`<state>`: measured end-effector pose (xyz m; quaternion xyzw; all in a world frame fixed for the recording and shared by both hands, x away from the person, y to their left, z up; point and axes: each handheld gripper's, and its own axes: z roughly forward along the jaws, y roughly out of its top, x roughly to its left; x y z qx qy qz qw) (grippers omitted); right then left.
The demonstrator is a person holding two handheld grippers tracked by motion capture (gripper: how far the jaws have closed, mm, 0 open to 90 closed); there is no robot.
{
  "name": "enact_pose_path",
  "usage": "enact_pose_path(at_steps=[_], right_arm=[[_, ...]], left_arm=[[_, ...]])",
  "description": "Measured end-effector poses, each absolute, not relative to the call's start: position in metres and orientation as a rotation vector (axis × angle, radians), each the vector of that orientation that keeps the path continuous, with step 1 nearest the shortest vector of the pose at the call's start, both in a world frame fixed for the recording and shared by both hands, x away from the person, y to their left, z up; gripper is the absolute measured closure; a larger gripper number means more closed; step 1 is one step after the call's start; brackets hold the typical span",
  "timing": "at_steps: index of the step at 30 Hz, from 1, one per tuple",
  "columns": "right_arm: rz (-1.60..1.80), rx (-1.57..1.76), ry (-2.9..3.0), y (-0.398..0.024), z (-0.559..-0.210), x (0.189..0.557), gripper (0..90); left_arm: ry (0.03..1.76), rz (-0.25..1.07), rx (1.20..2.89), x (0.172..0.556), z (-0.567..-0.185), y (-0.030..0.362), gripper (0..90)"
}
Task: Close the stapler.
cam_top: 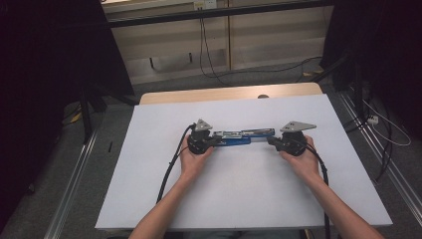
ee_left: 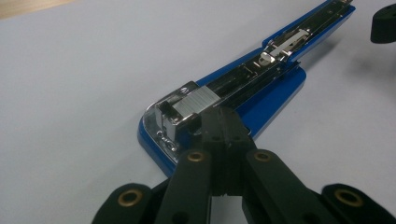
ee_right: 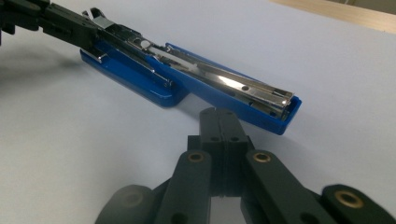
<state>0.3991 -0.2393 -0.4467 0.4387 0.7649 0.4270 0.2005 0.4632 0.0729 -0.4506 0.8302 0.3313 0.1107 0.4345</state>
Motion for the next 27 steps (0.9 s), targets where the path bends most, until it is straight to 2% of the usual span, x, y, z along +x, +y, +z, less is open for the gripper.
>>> enact_pose_path(at_steps=[27], right_arm=[[1.011,1.345,2.195,-0.236,-0.457,0.418,90.0]], left_arm=[[0.827,0.280,2.067,0.463,-0.451,0.073,90.0]])
